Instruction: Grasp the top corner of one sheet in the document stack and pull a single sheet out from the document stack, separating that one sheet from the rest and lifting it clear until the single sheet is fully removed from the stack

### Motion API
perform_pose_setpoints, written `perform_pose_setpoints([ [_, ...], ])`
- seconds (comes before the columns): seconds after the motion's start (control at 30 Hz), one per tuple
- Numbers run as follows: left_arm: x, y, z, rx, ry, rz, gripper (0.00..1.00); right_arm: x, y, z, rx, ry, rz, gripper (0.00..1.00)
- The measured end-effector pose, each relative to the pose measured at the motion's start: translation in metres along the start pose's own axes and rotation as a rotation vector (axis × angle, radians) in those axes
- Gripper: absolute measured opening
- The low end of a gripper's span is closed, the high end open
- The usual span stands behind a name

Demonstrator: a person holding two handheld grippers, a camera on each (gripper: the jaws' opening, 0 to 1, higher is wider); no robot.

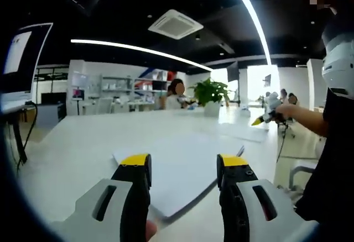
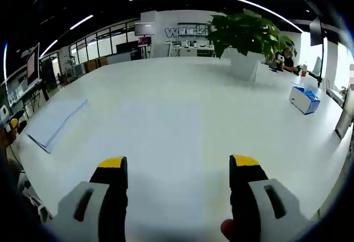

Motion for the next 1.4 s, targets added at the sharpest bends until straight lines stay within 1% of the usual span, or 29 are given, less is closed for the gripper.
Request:
perform_pose_setpoints([
  [0.07, 0.0, 0.0, 0.0, -0.001, 0.003, 0.001, 0.48, -0.002, 0.006, -0.002, -0.008, -0.039, 0.006, 0.94],
  [0.1, 0.0, 0.0, 0.0, -0.001, 0.004, 0.002, 0.48, -0.003, 0.011, -0.002, -0.026, -0.05, 0.011, 0.98],
  [0.17, 0.0, 0.0, 0.0, -0.001, 0.007, 0.002, 0.48, -0.005, 0.018, -0.003, -0.079, -0.068, 0.036, 0.98],
  [0.2, 0.0, 0.0, 0.0, -0.001, 0.006, 0.002, 0.48, -0.008, 0.026, -0.003, -0.082, -0.072, 0.043, 0.98],
  [0.23, 0.0, -0.001, 0.0, -0.002, 0.006, 0.002, 0.48, -0.009, 0.029, -0.004, -0.076, -0.083, 0.046, 0.98],
  [0.37, 0.002, 0.0, 0.0, -0.007, 0.007, 0.003, 0.48, -0.016, 0.053, 0.001, -0.031, -0.18, 0.087, 0.98],
  [0.43, 0.005, 0.0, -0.003, -0.015, 0.01, 0.003, 0.47, -0.018, 0.062, 0.001, -0.013, -0.175, 0.097, 0.98],
  [0.47, 0.006, 0.0, -0.006, -0.018, 0.014, 0.004, 0.47, -0.019, 0.067, 0.003, -0.011, -0.203, 0.105, 0.98],
  [0.5, 0.007, -0.001, -0.007, -0.021, 0.017, 0.004, 0.47, -0.02, 0.071, 0.007, -0.021, -0.255, 0.094, 0.98],
  [0.53, 0.008, -0.001, -0.007, -0.022, 0.019, 0.005, 0.47, -0.021, 0.073, 0.009, -0.029, -0.288, 0.077, 0.98],
  [0.57, 0.009, -0.002, -0.007, -0.023, 0.018, 0.003, 0.47, -0.023, 0.081, 0.013, -0.064, -0.323, 0.077, 0.98],
  [0.7, 0.011, -0.004, -0.009, -0.028, 0.019, -0.005, 0.47, -0.029, 0.107, 0.016, -0.081, -0.306, 0.102, 0.98],
  [0.77, 0.012, -0.004, -0.011, -0.029, 0.024, -0.005, 0.48, -0.031, 0.121, 0.015, -0.079, -0.315, 0.132, 0.98],
  [0.87, 0.013, -0.006, -0.011, -0.035, 0.019, -0.01, 0.48, -0.034, 0.134, 0.014, -0.064, -0.331, 0.15, 0.97],
  [0.93, 0.014, -0.007, -0.01, -0.037, 0.017, -0.015, 0.49, -0.036, 0.142, 0.014, -0.047, -0.335, 0.162, 0.91],
  [0.97, 0.014, -0.008, -0.01, -0.039, 0.018, -0.018, 0.49, -0.038, 0.146, 0.014, -0.039, -0.339, 0.173, 0.87],
  [1.1, 0.016, -0.01, -0.01, -0.052, 0.037, -0.027, 0.49, -0.039, 0.166, 0.012, -0.006, -0.342, 0.234, 0.8],
  [1.13, 0.017, -0.011, -0.01, -0.052, 0.04, -0.032, 0.49, -0.04, 0.173, 0.012, -0.015, -0.344, 0.245, 0.8],
  [1.17, 0.018, -0.013, -0.01, -0.057, 0.045, -0.038, 0.49, -0.041, 0.18, 0.014, -0.064, -0.341, 0.27, 0.81],
  [1.23, 0.02, -0.018, -0.011, -0.061, 0.045, -0.05, 0.49, -0.042, 0.193, 0.016, -0.123, -0.341, 0.296, 0.83],
  [1.27, 0.02, -0.02, -0.01, -0.068, 0.043, -0.054, 0.49, -0.043, 0.2, 0.017, -0.138, -0.341, 0.318, 0.82],
  [1.33, 0.021, -0.022, -0.01, -0.091, 0.042, -0.055, 0.52, -0.045, 0.214, 0.017, -0.133, -0.339, 0.364, 0.79],
  [1.37, 0.022, -0.024, -0.011, -0.112, 0.046, -0.05, 0.52, -0.045, 0.223, 0.016, -0.136, -0.339, 0.406, 0.79],
  [1.4, 0.023, -0.025, -0.011, -0.121, 0.052, -0.05, 0.52, -0.045, 0.229, 0.013, -0.141, -0.324, 0.431, 0.8],
])
Point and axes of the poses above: the point that each gripper's makers call its tool centre point, and the gripper's own axes: x roughly forward along the fingers, y roughly to its left, z roughly out of its top, the point moved 9 cm from there along -x, roughly backward along the fingers, and after that the axes turned 15 degrees about -y, right-handed, at the moved point
